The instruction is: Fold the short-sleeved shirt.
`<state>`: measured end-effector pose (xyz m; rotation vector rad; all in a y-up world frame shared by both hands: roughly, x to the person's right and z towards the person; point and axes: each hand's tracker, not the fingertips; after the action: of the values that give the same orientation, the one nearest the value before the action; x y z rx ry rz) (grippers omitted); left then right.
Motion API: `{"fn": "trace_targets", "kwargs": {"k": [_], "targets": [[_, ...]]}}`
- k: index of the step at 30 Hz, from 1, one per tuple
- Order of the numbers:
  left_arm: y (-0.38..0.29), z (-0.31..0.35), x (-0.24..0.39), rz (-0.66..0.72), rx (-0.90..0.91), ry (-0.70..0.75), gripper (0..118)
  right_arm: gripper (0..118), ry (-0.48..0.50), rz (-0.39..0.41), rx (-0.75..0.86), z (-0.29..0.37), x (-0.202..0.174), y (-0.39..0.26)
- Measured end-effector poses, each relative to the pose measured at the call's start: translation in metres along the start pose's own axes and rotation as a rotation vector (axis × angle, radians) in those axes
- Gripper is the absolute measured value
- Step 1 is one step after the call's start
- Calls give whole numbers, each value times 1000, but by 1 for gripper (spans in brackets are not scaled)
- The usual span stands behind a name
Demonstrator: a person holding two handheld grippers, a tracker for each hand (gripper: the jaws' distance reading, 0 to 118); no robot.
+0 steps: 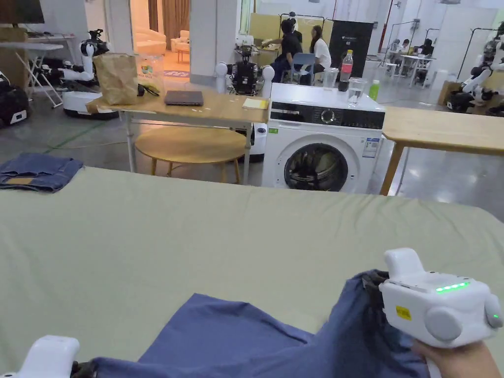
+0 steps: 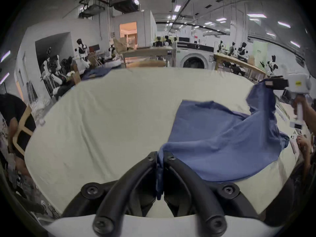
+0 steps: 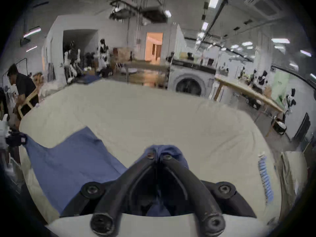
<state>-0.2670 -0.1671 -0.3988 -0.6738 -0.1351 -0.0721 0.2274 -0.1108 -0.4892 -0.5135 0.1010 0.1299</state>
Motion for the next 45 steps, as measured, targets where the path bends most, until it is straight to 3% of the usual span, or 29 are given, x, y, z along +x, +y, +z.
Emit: {"fn": "trace_targets", "kwargs": {"k": [10,17,28,36,45], "targets": [[151,38,-1,-23,273,103,0,0,-178,-33,307,136,34,99],[255,64,5,-102,416,195,0,0,-235,-33,459,166,55,182],[389,83,5,-82,561,269,0,0,-292,-101,653,163,71,304],[413,76,13,-96,603,282,0,0,-326,-107,688,148,81,337],[350,-8,20,-75,468,242,0,0,-342,-119,587,85,89,247]]}}
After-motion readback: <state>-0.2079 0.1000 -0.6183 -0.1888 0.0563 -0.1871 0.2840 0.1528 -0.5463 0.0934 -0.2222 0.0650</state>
